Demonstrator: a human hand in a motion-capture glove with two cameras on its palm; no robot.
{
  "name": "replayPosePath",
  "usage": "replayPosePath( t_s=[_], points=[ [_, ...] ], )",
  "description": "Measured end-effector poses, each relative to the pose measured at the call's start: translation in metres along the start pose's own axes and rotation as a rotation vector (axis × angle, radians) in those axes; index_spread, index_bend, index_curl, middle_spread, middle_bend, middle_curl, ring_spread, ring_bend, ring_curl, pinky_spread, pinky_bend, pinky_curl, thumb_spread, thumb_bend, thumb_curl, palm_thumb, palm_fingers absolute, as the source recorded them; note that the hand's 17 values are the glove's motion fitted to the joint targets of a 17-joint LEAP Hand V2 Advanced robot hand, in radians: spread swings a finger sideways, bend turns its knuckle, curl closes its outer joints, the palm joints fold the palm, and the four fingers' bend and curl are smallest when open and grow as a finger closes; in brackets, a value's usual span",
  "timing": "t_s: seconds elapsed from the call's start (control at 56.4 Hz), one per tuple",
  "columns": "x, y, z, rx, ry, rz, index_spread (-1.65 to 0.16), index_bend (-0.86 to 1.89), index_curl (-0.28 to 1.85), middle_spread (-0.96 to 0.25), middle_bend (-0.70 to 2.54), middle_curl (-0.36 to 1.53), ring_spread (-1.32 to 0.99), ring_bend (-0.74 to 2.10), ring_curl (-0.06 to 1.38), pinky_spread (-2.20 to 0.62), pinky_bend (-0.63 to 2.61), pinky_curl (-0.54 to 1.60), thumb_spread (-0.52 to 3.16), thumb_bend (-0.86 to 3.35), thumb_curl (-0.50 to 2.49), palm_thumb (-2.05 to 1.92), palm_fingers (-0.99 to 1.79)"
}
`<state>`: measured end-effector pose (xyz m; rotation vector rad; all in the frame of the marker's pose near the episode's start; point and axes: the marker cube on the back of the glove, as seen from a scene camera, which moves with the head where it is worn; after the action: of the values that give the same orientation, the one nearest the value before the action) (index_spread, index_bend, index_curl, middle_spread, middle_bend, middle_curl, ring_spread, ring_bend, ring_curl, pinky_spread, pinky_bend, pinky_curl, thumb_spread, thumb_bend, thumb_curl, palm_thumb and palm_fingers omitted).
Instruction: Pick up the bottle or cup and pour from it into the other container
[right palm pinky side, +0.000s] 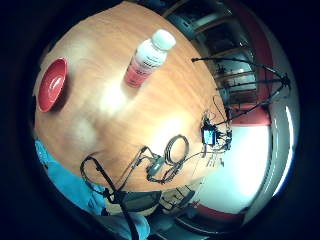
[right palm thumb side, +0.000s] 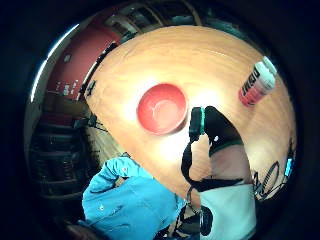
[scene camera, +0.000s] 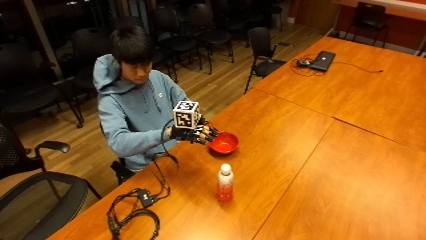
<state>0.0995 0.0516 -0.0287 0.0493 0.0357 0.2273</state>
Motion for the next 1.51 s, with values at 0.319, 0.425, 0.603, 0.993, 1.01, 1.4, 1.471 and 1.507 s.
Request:
replayPosePath(
  t_s=[0.319, 0.425, 0.603, 0.993, 1.01, 1.4, 1.471, 1.507],
  points=[
    [0.068, 0.018, -0.003, 0.046, -0.031, 0.121, -0.39, 0.18, 0.35, -0.02, 0.16, 0.22, 0.11, 0.32, 0.27, 0.23, 0.54, 0.25, 1.16, -0.02, 0.47, 0.73, 0.12],
    [0.092, 0.024, -0.001, 0.069, -0.060, 0.149, -0.39, 0.15, 0.33, -0.02, 0.17, 0.23, 0.11, 0.34, 0.28, 0.23, 0.56, 0.26, 1.14, -0.03, 0.46, 0.69, 0.10],
    [0.126, 0.032, 0.003, 0.108, -0.107, 0.189, -0.38, 0.13, 0.29, -0.01, 0.19, 0.25, 0.11, 0.37, 0.29, 0.23, 0.59, 0.27, 1.10, -0.05, 0.43, 0.59, 0.07],
    [0.175, 0.036, 0.034, 0.246, -0.380, 0.252, -0.37, 0.14, 0.25, 0.00, 0.19, 0.29, 0.11, 0.40, 0.30, 0.23, 0.64, 0.27, 1.04, -0.03, 0.40, 0.53, 0.05],
    [0.176, 0.036, 0.036, 0.256, -0.398, 0.255, -0.37, 0.14, 0.25, 0.00, 0.19, 0.29, 0.11, 0.40, 0.30, 0.23, 0.64, 0.27, 1.03, -0.03, 0.40, 0.53, 0.05],
    [0.209, 0.012, 0.071, 0.362, -0.787, 0.279, -0.36, 0.14, 0.23, 0.01, 0.19, 0.30, 0.12, 0.43, 0.30, 0.24, 0.66, 0.28, 0.96, -0.03, 0.37, 0.44, 0.04],
    [0.214, 0.006, 0.074, 0.373, -0.817, 0.284, -0.36, 0.14, 0.23, 0.01, 0.19, 0.31, 0.11, 0.44, 0.30, 0.24, 0.66, 0.28, 0.95, -0.03, 0.36, 0.44, 0.04],
    [0.216, 0.004, 0.076, 0.376, -0.824, 0.287, -0.36, 0.14, 0.23, 0.01, 0.19, 0.31, 0.11, 0.44, 0.30, 0.24, 0.67, 0.28, 0.95, -0.03, 0.36, 0.44, 0.04]
  ],
)
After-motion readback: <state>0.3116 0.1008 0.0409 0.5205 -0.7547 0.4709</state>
